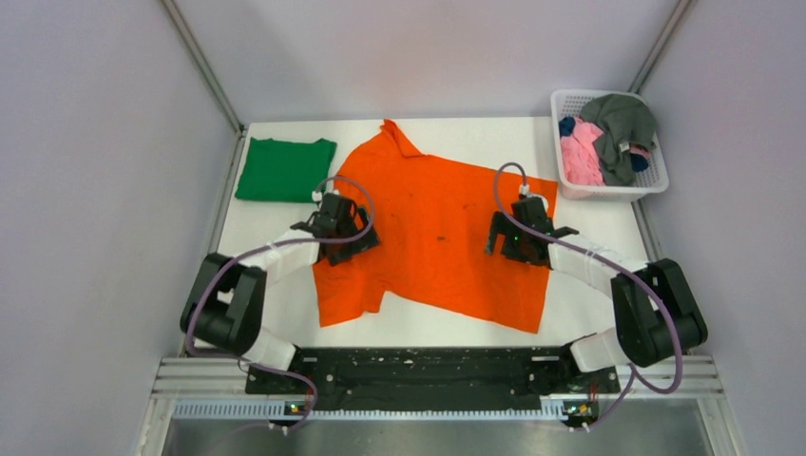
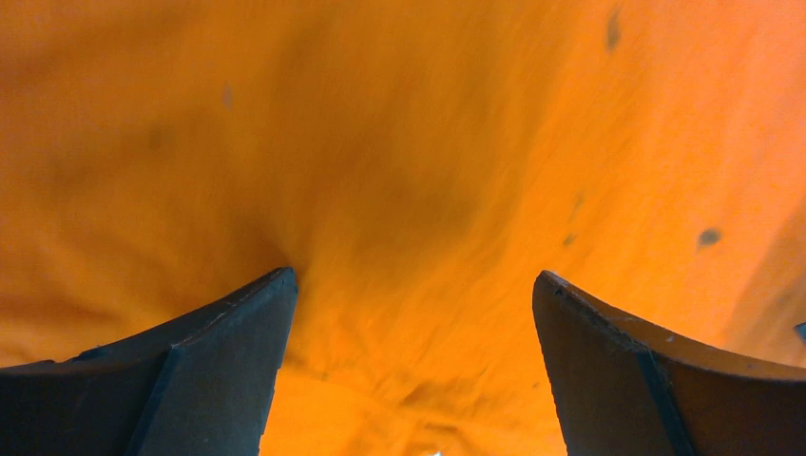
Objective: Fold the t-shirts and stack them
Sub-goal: Flatten out the tshirt
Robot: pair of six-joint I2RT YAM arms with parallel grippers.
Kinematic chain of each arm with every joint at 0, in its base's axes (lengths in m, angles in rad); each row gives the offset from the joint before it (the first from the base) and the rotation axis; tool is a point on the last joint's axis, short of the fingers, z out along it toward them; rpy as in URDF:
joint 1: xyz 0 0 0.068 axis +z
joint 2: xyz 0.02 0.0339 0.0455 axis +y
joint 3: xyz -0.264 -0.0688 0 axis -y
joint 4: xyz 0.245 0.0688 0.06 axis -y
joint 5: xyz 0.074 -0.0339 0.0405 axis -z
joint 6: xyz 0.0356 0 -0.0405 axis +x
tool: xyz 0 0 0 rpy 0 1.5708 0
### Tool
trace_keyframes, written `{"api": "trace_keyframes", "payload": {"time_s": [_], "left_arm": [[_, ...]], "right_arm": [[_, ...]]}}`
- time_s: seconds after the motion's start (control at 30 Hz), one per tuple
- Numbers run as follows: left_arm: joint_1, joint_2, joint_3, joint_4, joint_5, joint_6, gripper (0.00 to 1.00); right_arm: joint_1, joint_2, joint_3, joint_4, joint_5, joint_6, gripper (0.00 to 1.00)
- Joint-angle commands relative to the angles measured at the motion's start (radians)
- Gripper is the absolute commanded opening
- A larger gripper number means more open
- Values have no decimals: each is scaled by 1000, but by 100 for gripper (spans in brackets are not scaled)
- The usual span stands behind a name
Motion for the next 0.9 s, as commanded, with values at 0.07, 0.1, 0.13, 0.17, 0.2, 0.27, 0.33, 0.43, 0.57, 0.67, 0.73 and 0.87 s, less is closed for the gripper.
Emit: {"api": "trace_keyframes", "payload": {"time_s": [0.07, 0.1, 0.13, 0.17, 0.2, 0.27, 0.33, 0.43, 0.57, 0.67, 0.73, 0.87], "left_arm": [[-116, -268, -228, -145, -123, -189, 99], [-127, -319, -268, -171, -134, -222, 99], [-132, -371, -304, -196, -126, -252, 99], [-136, -424, -343, -216, -109, -283, 99], [-146, -477, -380, -224, -87, -311, 99], [-174, -591, -445, -227, -52, -366, 99], [-201, -669, -486, -234, -20, -405, 99], [-224, -743, -478, -242, -7, -411, 99], [-225, -724, -315, -268, -109, -304, 99], [-225, -614, -170, -202, -184, -211, 99], [-220, -515, -104, -98, -215, -154, 99], [-171, -246, 109, -4, -222, -88, 99]], "right_arm": [[9, -173, -136, -113, 21, 26, 99], [8, -195, -161, -123, 18, 26, 99], [8, -217, -179, -134, 16, 28, 99], [8, -237, -198, -145, 14, 33, 99], [9, -255, -211, -153, 10, 36, 99], [8, -289, -225, -158, 6, 41, 99], [8, -317, -219, -164, 15, 36, 99], [8, -338, -170, -158, 44, -7, 99], [9, -350, -86, -141, 58, -55, 99], [12, -339, -46, -66, 20, -77, 99], [23, -303, -19, -12, -20, -80, 99], [49, -232, 9, 16, -36, -89, 99]]}}
